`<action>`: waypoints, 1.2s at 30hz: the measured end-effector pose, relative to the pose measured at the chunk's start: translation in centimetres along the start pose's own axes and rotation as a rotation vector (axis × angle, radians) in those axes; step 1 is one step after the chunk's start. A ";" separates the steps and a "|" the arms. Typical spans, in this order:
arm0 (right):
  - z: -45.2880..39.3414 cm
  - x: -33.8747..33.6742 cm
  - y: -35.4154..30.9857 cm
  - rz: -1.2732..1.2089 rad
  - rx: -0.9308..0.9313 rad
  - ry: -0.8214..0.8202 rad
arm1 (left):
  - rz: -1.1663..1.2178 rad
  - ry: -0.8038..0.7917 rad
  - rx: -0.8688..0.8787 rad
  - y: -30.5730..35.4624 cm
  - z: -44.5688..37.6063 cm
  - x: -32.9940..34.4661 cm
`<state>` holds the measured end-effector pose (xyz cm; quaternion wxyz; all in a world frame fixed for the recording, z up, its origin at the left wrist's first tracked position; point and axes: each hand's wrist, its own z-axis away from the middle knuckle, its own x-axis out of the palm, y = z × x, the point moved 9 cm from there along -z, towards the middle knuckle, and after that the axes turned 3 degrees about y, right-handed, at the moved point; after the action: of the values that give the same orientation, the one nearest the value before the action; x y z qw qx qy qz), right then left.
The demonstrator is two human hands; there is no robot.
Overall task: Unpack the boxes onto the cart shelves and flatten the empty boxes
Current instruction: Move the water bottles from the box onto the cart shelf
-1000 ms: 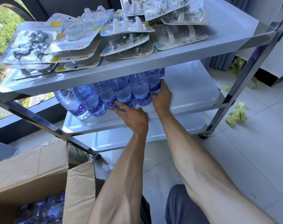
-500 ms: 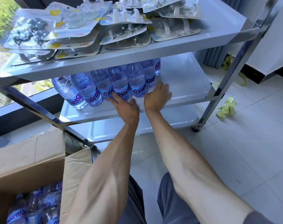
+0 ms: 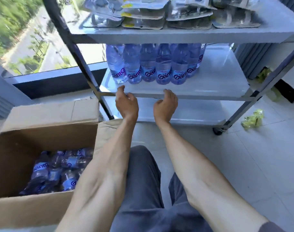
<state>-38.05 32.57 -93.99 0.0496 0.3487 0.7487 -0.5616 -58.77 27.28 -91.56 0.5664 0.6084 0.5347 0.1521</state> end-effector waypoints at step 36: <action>28.5 18.9 -11.8 0.412 -0.487 -0.708 | -0.262 -0.293 -1.284 -38.2 7.2 -17.8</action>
<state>-68.09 14.91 -103.67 0.4925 0.2552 0.7108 -0.4325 -78.17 0.68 -118.87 0.8964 0.0953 0.3251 0.2859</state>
